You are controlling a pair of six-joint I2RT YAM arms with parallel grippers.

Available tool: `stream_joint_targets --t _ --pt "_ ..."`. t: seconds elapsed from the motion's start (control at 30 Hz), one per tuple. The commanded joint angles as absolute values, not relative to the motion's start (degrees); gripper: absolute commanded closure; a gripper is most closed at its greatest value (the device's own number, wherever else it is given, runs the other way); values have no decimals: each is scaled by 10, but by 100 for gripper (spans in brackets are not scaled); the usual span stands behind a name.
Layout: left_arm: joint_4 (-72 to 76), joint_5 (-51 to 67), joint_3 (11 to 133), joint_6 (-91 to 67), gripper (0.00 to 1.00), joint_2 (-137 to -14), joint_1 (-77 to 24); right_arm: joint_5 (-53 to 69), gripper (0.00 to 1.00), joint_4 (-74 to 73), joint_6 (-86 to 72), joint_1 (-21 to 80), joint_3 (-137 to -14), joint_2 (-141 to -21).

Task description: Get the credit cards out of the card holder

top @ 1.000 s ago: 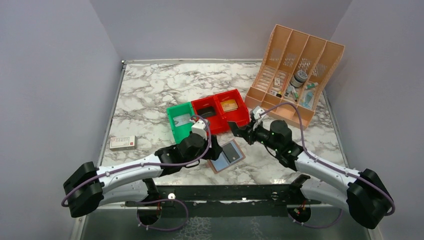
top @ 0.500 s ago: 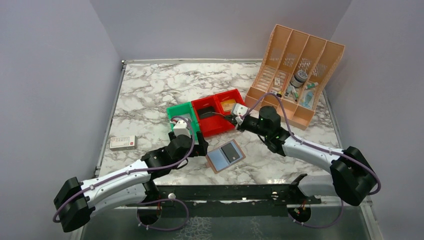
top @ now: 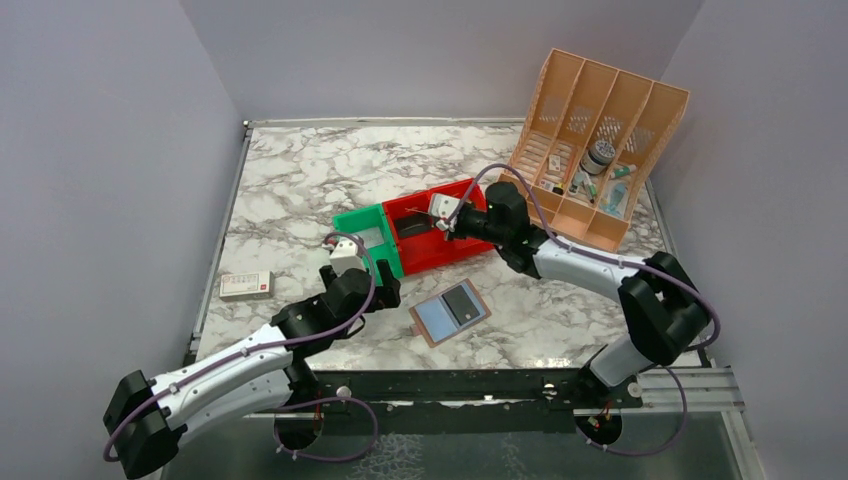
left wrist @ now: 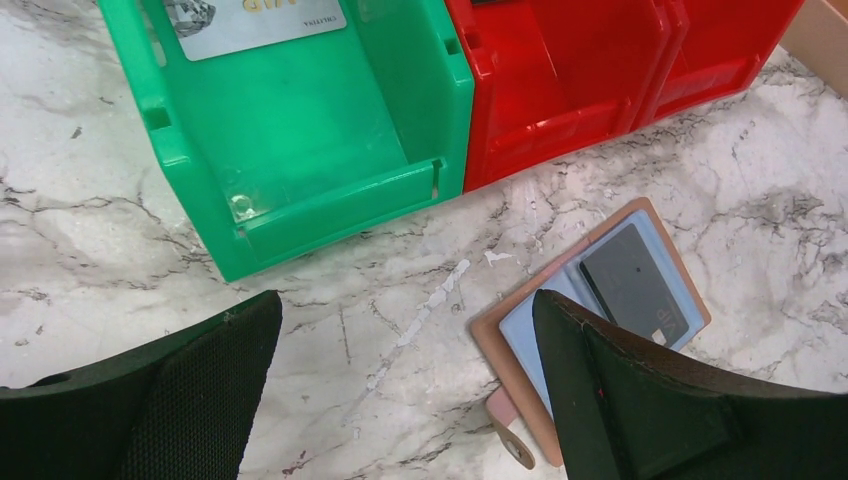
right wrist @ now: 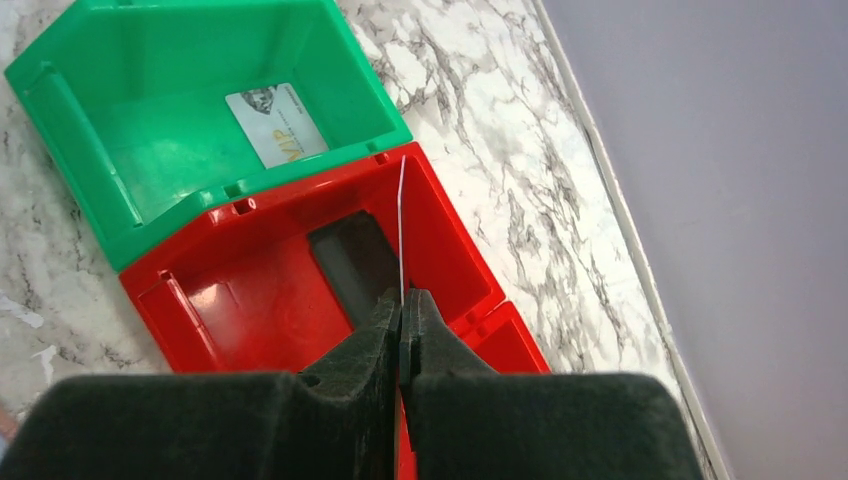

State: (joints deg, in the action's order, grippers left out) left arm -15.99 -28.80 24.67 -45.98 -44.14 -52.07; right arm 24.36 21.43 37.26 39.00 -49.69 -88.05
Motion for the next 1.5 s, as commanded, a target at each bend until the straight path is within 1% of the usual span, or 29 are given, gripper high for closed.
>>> stream_joint_targets --t 0.0,0.23,0.47,0.67,0.97,1.3,1.37,1.47 --pt "-198 -323 256 -465 1 -414 -517 254 99 170 416 400 -542 -924" --pt "-253 -329 289 -458 1 -405 -515 236 99 148 457 406 -569 -970" --pt "-267 -340 289 -462 1 -387 -515 211 99 115 489 410 -606 -1011" --pt "-270 -330 290 -450 1 -374 -515 194 99 117 506 416 -626 -1041" --pt "-267 -313 288 -429 1 -374 -514 124 99 96 549 433 -687 -1111" --pt "-262 -305 281 -413 1 -370 -514 90 98 84 584 451 -722 -1168" --pt "-262 -300 282 -409 1 -370 -513 88 96 81 585 453 -722 -1173" --pt "-262 -297 281 -410 1 -367 -514 87 88 75 589 453 -720 -1173"
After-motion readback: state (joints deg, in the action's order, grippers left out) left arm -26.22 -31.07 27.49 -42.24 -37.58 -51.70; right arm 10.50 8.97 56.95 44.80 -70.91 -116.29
